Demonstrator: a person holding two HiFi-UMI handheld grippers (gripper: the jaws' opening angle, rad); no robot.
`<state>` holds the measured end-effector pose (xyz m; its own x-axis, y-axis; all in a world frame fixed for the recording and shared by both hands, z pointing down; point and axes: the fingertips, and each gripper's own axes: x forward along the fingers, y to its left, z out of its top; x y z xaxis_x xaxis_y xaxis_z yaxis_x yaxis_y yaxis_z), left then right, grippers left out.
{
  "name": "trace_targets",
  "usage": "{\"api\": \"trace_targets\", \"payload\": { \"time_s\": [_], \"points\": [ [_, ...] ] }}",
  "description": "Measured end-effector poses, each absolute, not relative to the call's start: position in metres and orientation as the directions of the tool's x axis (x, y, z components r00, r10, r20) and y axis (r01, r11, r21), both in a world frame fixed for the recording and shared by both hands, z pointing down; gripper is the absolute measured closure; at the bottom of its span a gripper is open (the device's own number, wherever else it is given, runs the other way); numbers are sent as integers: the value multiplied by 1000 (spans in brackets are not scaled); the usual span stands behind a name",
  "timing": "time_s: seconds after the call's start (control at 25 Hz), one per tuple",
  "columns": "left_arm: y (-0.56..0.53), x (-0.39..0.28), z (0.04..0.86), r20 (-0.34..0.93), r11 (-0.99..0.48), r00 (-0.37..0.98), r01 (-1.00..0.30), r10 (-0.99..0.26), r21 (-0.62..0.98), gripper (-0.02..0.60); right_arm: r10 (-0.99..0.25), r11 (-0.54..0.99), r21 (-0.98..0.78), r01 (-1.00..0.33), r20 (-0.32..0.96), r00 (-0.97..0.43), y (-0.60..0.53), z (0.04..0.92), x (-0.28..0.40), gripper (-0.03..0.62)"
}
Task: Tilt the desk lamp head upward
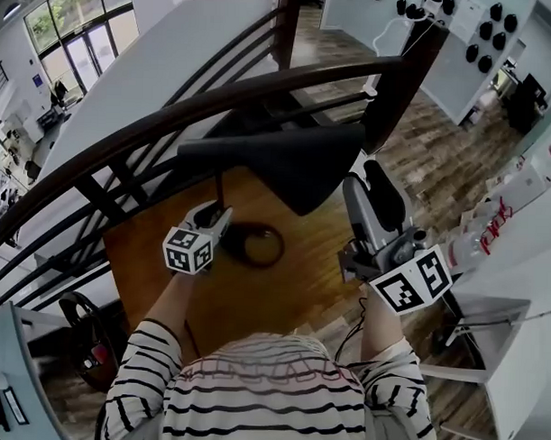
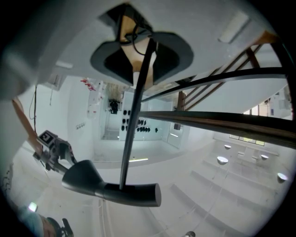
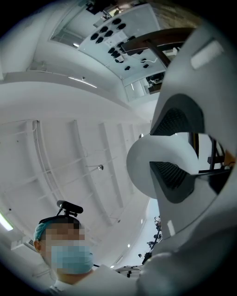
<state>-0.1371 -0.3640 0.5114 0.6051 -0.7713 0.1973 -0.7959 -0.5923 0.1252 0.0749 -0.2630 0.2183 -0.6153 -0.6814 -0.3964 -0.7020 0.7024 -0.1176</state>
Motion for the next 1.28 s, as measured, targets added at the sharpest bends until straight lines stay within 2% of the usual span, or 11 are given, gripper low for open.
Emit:
{"api": "trace_targets", "payload": {
  "time_s": [0.36, 0.6, 1.12, 1.28],
  "points": [
    [-324, -148, 472, 93, -578, 587, -809, -804, 103, 402, -735, 666, -195, -720, -340, -587, -237, 261, 80, 430],
    [-279, -154, 458, 26, -565, 573, -813, -819, 141, 377, -755, 648, -246, -721, -334, -564, -213, 291, 80, 453],
    [-188, -183, 448, -43, -510, 512, -840, -858, 184, 374, -805, 591, -325, -738, -186, -563, -163, 364, 57, 511],
    [-161, -188, 452, -43, -506, 509, -838, -860, 204, 385, -804, 589, -331, -737, -141, -578, -147, 385, 46, 550]
  ]
}}
